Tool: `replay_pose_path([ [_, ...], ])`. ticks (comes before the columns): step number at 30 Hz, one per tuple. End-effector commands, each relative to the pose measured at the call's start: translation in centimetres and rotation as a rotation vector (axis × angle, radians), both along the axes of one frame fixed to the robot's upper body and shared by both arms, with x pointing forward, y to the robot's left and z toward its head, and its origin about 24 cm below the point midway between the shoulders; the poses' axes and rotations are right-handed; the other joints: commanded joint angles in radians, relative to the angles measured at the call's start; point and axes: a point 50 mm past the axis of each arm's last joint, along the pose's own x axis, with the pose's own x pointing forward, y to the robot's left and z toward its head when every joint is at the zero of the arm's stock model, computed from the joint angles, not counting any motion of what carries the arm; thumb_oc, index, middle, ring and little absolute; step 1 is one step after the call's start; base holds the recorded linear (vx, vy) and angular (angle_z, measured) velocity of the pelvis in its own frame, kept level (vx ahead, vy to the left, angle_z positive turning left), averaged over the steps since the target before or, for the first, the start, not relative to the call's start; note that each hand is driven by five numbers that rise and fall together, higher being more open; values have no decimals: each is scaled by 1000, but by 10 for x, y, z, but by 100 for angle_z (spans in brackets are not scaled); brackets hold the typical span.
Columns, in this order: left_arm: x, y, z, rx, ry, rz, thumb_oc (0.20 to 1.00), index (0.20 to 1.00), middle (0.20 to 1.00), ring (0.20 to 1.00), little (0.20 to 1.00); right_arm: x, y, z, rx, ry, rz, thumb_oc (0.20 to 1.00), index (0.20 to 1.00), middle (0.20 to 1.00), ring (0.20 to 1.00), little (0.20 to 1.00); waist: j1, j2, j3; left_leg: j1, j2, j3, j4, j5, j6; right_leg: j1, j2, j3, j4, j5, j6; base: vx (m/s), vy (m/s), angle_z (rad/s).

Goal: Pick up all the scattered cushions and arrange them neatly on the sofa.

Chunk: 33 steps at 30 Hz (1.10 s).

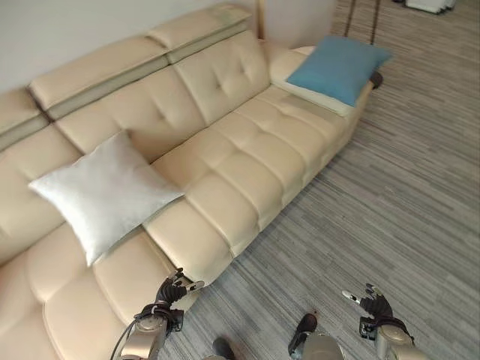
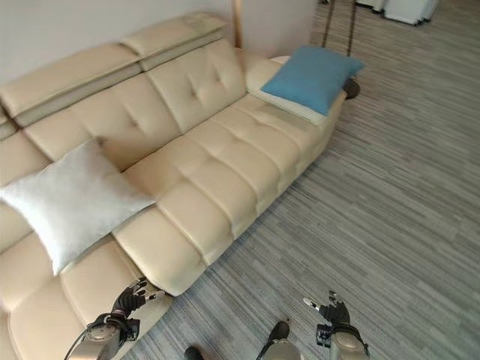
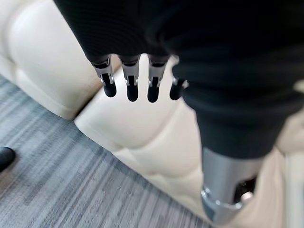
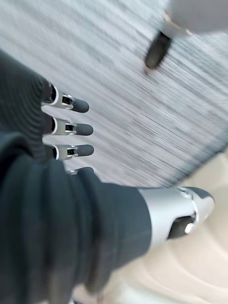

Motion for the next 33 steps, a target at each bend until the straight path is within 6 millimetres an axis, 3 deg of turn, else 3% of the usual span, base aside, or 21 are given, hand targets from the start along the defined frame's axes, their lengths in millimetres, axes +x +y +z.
replay_pose_path([
  [1, 24, 8, 24, 27, -134, -26, 1000, 1000, 1000, 1000, 1000, 27, 9, 14, 1, -110, 56, 1000, 1000, 1000, 1000, 1000, 10, -94, 12, 3, 19, -2, 248, -85, 3, 87, -17, 116, -141, -21, 65, 207, -248, -94],
  [2, 27, 6, 27, 12, -161, -7, 1000, 1000, 1000, 1000, 1000, 35, 8, 21, -15, -140, 81, 1000, 1000, 1000, 1000, 1000, 27, -91, 23, -39, 51, -81, 364, -29, -14, 111, 29, 153, -170, -42, 37, 206, -244, -100],
  [3, 27, 6, 27, 12, -161, -7, 1000, 1000, 1000, 1000, 1000, 35, 8, 21, -15, -140, 80, 1000, 1000, 1000, 1000, 1000, 27, -89, 23, -44, 57, -84, 372, -29, -18, 112, 34, 152, -173, -43, 34, 173, -179, -137],
  [4, 26, 4, 26, 1, -165, 7, 1000, 1000, 1000, 1000, 1000, 37, 8, 23, -20, -144, 90, 1000, 1000, 1000, 1000, 1000, 35, -90, 25, -69, 42, -141, 394, -29, -12, 118, 44, 172, -179, -51, 26, 191, -42, -101],
  [5, 25, 0, 25, -21, -171, 23, 1000, 1000, 1000, 1000, 1000, 41, 9, 26, -24, -158, 106, 1000, 1000, 1000, 1000, 1000, 54, -97, 33, -129, -30, -262, 397, -85, 18, 126, 52, 239, -181, -60, 28, 257, -12, -80],
  [7, 23, -3, 23, -29, -165, 23, 1000, 1000, 1000, 1000, 1000, 43, 9, 28, -27, -168, 115, 1000, 1000, 1000, 1000, 1000, 69, -109, 37, -178, -80, -330, 317, -98, 46, 120, 44, 289, -188, -47, 39, 161, 56, -76],
  [9, 21, -6, 20, -36, -154, 21, 1000, 1000, 1000, 1000, 1000, 43, 10, 27, -29, -165, 123, 1000, 1000, 1000, 1000, 1000, 89, -107, 39, -196, -130, -408, 205, -105, 51, 128, 53, 334, -195, -48, 48, 166, 62, -112],
  [11, 18, -7, 18, -39, -145, 30, 1000, 1000, 1000, 1000, 1000, 46, 12, 27, -33, -166, 133, 1000, 1000, 1000, 1000, 1000, 118, -97, 44, -239, -191, -513, 80, -32, 43, 138, 79, 382, -205, -50, 51, 205, 52, -56],
  [13, 17, -8, 15, -37, -138, 44, 1000, 1000, 1000, 1000, 1000, 50, 14, 27, -41, -173, 139, 1000, 1000, 1000, 1000, 1000, 144, -83, 56, -289, -219, -580, -21, 51, 34, 155, 109, 419, -211, -62, 49, 188, 33, -87],
  [15, 20, -5, 16, -25, -143, 51, 1000, 1000, 1000, 1000, 1000, 53, 16, 28, -41, -176, 137, 1000, 1000, 1000, 1000, 1000, 160, -69, 72, -340, -230, -581, -67, 94, 22, 177, 131, 459, -206, -83, 45, 230, 90, -82],
  [17, 15, -2, 14, -18, -129, 57, 1000, 1000, 1000, 1000, 1000, 51, 19, 25, -32, -167, 150, 1000, 1000, 1000, 1000, 1000, 168, -56, 63, -287, -224, -581, -107, 99, 38, 196, 139, 490, -199, -103, 54, 283, 166, -40],
  [21, 12, 1, 12, -1, -111, 48, 1000, 1000, 1000, 1000, 1000, 54, 23, 25, -21, -172, 149, 1000, 1000, 1000, 1000, 1000, 162, -68, 37, -268, -238, -572, -88, 83, 55, 212, 113, 512, -182, -124, 64, 257, 155, -41],
  [23, 10, 10, 13, 41, -97, 20, 1000, 1000, 1000, 1000, 1000, 52, 33, 21, 12, -160, 178, 1000, 1000, 1000, 1000, 1000, 162, -94, 25, -236, -249, -537, -61, 32, 102, 182, 83, 546, -71, -138, 88, 355, 226, -36],
  [25, 12, 17, 17, 72, -102, 15, 1000, 1000, 1000, 1000, 1000, 52, 40, 18, 40, -151, 199, 1000, 1000, 1000, 1000, 1000, 150, -97, 44, -192, -244, -501, -63, -4, 135, 65, 71, 551, 162, -101, 136, 243, 169, -39],
  [27, 12, 17, 17, 72, -102, 15, 1000, 1000, 1000, 1000, 1000, 52, 40, 18, 40, -151, 199, 1000, 1000, 1000, 1000, 1000, 152, -98, 43, -194, -244, -499, -64, -4, 135, 60, 70, 553, 168, -104, 137, 129, 62, -63],
  [28, 14, 17, 19, 68, -109, 12, 1000, 1000, 1000, 1000, 1000, 48, 44, 14, 54, -138, 191, 1000, 1000, 1000, 1000, 1000, 140, -92, 59, -140, -236, -471, -91, -28, 141, -33, 51, 498, 229, -70, 137, 235, 66, -3],
  [30, 18, 14, 21, 62, -121, 3, 1000, 1000, 1000, 1000, 1000, 50, 42, 15, 53, -141, 185, 1000, 1000, 1000, 1000, 1000, 128, -92, 68, -118, -241, -467, -99, -40, 138, -71, 55, 468, 145, -53, 121, 305, -13, -16],
  [31, 22, 15, 24, 61, -137, 4, 1000, 1000, 1000, 1000, 1000, 52, 40, 17, 46, -151, 177, 1000, 1000, 1000, 1000, 1000, 120, -96, 80, -93, -242, -460, -102, -62, 131, -86, 47, 414, 26, -17, 117, 334, -119, -39],
  [33, 25, 15, 27, 65, -154, 5, 1000, 1000, 1000, 1000, 1000, 54, 39, 18, 44, -157, 169, 1000, 1000, 1000, 1000, 1000, 115, -102, 85, -62, -242, -455, -107, -84, 118, -103, 36, 353, -103, 31, 129, 324, -155, -3],
])
